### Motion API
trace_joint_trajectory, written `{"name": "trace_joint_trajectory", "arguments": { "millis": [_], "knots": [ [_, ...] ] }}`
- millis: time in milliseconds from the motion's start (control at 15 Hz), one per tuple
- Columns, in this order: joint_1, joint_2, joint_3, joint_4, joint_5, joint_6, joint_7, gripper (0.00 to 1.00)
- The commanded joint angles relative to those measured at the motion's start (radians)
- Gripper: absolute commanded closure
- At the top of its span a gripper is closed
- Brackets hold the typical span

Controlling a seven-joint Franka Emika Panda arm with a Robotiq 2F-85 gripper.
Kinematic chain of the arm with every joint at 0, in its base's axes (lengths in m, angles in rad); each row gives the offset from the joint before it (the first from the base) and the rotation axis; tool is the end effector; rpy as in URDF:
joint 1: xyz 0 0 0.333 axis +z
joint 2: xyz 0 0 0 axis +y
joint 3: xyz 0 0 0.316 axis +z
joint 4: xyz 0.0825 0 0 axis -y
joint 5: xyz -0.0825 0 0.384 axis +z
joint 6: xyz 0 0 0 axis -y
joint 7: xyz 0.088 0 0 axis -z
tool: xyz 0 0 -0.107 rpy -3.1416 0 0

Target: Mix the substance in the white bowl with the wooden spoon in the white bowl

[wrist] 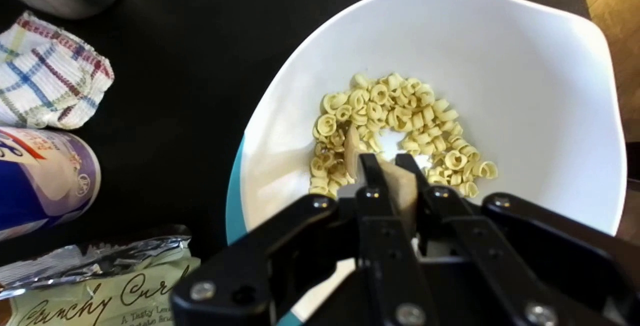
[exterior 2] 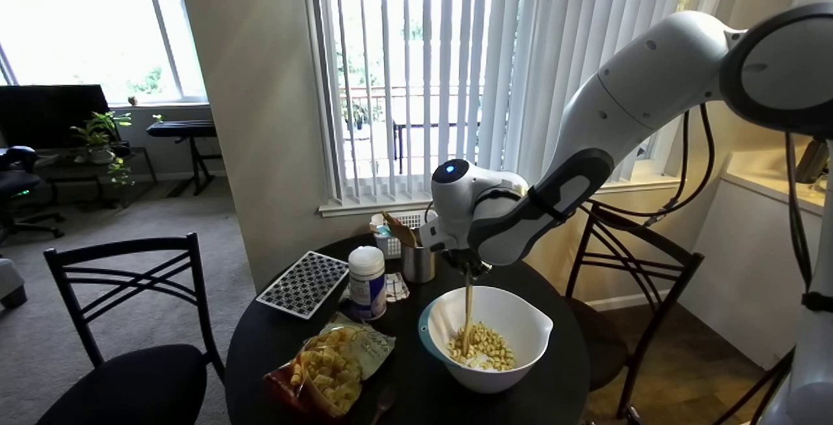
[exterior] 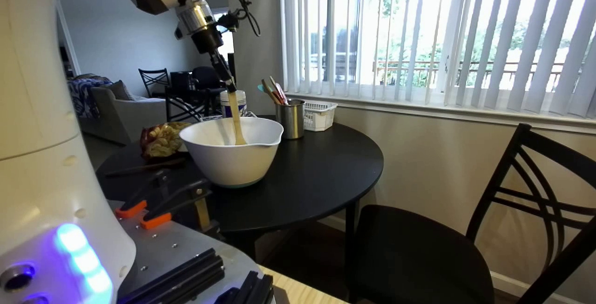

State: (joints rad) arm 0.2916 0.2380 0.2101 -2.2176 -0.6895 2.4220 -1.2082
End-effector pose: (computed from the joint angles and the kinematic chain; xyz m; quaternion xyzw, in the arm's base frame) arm 0.4811 0.2607 0.2692 0.4291 0.8817 -0.0749 0.1811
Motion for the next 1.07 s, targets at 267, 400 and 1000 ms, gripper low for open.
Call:
{"name": "trace_joint_trajectory", "arguments": {
  "millis": [267, 400, 1000],
  "knots": [
    [-0.014, -0.004, 0.042, -0.035, -0.064, -0.139, -0.112, 0.97],
    [-0.02, -0.003, 0.059, -0.041, -0.041, -0.159, -0.21, 0.97],
    [-0.054, -0.002, 0.113, -0.065, 0.165, 0.026, -0.623, 0.97]
  ]
}}
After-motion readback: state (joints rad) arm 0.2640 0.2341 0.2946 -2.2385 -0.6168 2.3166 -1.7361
